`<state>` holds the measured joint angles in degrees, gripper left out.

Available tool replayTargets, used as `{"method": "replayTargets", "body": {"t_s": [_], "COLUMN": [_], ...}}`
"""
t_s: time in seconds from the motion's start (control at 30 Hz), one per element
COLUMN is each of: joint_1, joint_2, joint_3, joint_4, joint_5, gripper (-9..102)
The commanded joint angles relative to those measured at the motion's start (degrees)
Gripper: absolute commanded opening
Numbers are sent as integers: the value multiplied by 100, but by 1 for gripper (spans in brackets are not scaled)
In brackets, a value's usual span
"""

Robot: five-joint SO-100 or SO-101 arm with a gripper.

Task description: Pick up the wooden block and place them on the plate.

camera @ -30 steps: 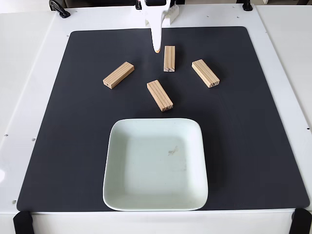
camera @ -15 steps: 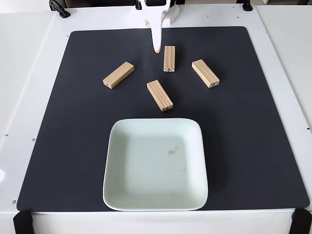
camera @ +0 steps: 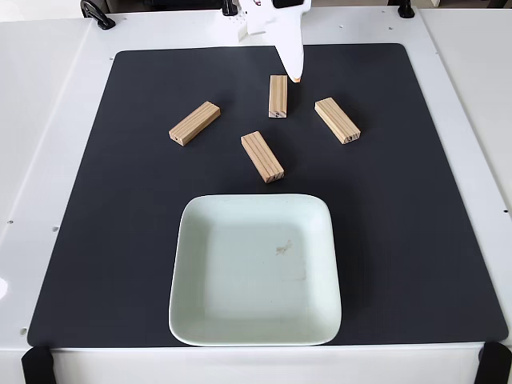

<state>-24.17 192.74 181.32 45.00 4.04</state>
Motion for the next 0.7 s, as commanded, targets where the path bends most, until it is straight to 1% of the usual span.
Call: {"method": "replayTargets", "body": {"t_s": [0.0, 0.43, 0.57, 0.67], "joint_1": [-114, -79, -149, -439], "joint_2": [26, 26, 9, -26], "joint_3": [-35, -44, -53, -141], "joint_4": [-9, -9, -9, 18], "joint_5": [-18, 0, 53, 158], "gripper": [0, 0, 0, 0]}}
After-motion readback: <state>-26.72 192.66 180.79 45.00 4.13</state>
